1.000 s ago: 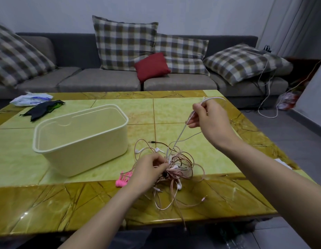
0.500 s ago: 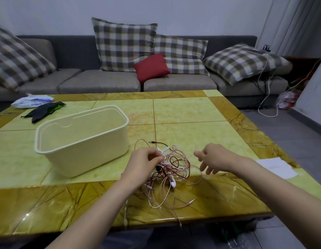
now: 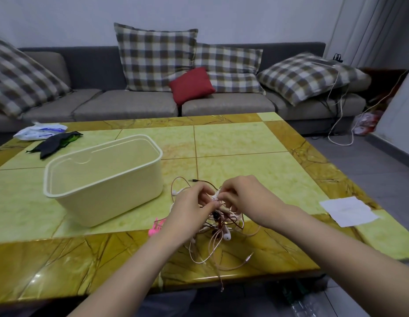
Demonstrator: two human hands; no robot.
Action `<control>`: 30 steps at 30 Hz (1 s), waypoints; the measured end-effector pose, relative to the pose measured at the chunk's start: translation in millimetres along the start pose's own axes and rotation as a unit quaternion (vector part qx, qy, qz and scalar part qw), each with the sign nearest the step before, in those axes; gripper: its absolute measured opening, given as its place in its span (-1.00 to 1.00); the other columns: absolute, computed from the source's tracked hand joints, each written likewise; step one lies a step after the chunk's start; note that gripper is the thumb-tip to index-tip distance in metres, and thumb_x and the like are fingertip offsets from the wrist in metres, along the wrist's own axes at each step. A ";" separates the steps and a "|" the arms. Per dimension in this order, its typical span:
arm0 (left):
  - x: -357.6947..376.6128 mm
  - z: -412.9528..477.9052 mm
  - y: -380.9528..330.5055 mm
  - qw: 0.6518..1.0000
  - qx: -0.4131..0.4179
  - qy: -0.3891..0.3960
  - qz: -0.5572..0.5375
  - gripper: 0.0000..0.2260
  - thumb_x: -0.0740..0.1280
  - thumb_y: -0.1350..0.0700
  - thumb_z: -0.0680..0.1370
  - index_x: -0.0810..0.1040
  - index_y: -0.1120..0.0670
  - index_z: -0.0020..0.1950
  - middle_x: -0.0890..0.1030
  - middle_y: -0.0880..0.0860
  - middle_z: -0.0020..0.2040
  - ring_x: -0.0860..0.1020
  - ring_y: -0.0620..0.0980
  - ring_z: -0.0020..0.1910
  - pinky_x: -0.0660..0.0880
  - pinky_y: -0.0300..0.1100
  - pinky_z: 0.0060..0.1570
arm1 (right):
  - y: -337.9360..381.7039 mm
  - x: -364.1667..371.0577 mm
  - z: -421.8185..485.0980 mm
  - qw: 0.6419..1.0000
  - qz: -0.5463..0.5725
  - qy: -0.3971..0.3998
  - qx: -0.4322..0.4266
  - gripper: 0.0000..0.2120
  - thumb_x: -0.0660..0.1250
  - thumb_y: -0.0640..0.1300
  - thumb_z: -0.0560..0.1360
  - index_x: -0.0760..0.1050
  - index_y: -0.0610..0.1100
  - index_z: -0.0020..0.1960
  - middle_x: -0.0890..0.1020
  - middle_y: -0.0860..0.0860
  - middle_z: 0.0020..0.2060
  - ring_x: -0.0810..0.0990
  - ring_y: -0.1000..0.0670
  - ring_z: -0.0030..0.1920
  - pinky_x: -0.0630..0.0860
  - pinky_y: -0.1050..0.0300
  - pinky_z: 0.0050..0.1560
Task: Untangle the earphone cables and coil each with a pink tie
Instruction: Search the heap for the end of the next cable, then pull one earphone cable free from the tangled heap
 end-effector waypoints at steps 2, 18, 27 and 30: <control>5.1 -1.3 1.9 1.000 0.007 0.014 0.010 -0.84 0.49 0.12 0.40 0.52 -0.02 -0.20 0.60 -0.08 -0.26 0.56 -0.18 -0.21 0.49 -0.29 -0.15 | -4.2 -3.3 1.5 1.000 -0.012 -0.012 0.007 -0.84 0.25 -0.14 0.57 0.58 -0.16 -0.07 0.53 0.08 -0.39 0.57 0.05 -0.34 0.58 -0.01 -0.17; 16.3 -10.9 24.1 0.987 0.008 0.063 0.144 -0.81 0.33 0.17 0.47 0.39 -0.07 -0.23 0.54 -0.06 -0.24 0.50 -0.01 -0.16 0.42 -0.10 -0.13 | -38.1 -16.2 4.4 0.987 -0.062 -0.127 0.074 -0.82 0.11 -0.13 0.62 0.48 -0.10 -0.02 0.55 0.10 -0.23 0.51 0.03 -0.24 0.35 0.14 -0.28; 9.6 -16.6 29.6 0.984 0.018 0.058 0.165 -0.86 0.29 0.18 0.51 0.36 0.00 -0.16 0.45 -0.11 -0.28 0.47 0.02 -0.16 0.26 -0.16 -0.13 | -49.8 -2.4 4.4 0.978 -0.162 -0.071 0.114 -0.85 0.19 -0.21 0.57 0.51 -0.08 0.07 0.57 -0.03 0.06 0.56 -0.11 0.03 0.38 0.11 -0.17; 6.0 -19.3 24.3 0.984 0.042 0.052 0.166 -0.86 0.28 0.19 0.52 0.34 0.01 -0.14 0.41 -0.11 -0.28 0.43 0.00 -0.15 0.23 -0.18 -0.12 | -27.9 10.9 1.6 0.990 -0.125 -0.060 0.040 -0.79 0.18 -0.19 0.59 0.47 -0.06 0.19 0.50 0.00 0.13 0.53 -0.09 0.08 0.42 0.08 -0.07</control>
Point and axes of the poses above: each hand's wrist, its own z-axis towards the middle knuckle, its own x-axis out of the palm, y = z × x, the point moved 7 cm from there along z, towards the middle knuckle
